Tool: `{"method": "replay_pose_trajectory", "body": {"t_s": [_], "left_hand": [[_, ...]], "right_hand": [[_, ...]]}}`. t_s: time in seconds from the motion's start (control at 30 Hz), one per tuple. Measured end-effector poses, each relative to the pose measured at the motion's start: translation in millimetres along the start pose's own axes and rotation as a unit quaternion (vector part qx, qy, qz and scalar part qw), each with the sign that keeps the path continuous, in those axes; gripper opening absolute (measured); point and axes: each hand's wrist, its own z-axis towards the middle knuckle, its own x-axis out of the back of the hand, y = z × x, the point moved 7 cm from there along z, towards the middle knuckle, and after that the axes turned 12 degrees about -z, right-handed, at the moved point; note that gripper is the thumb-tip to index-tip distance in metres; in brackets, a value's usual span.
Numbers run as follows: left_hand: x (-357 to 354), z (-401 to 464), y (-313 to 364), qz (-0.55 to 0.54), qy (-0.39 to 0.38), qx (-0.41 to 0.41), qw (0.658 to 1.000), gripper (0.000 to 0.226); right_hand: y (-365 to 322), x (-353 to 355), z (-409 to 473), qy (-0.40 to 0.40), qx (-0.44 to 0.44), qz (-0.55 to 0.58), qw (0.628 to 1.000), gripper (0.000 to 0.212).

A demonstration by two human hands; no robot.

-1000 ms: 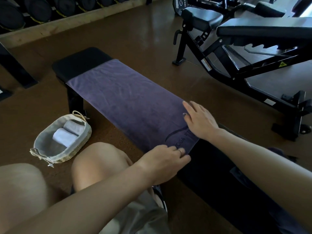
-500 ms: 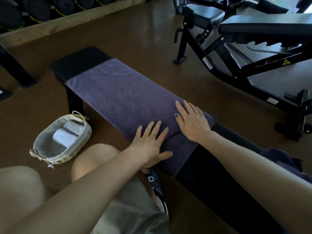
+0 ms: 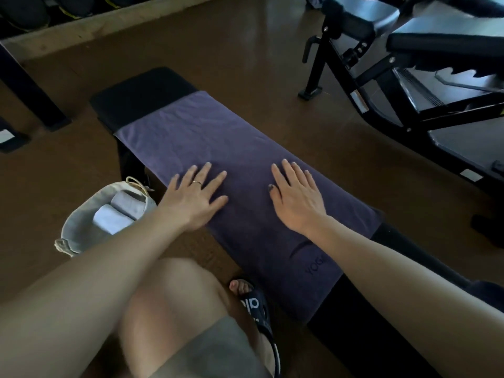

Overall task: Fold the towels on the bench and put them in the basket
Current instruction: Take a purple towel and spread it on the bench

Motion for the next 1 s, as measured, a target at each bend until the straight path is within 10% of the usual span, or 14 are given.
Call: {"method": "replay_pose_trajectory", "body": {"t_s": [1.0], "left_hand": [[97.6,148.3,-155.9,-0.061,0.201,0.095,0.973,0.073]], "right_hand": [[-154.6,41.2,292.2,0.036,0.169,-0.004,0.985,0.058]]}}
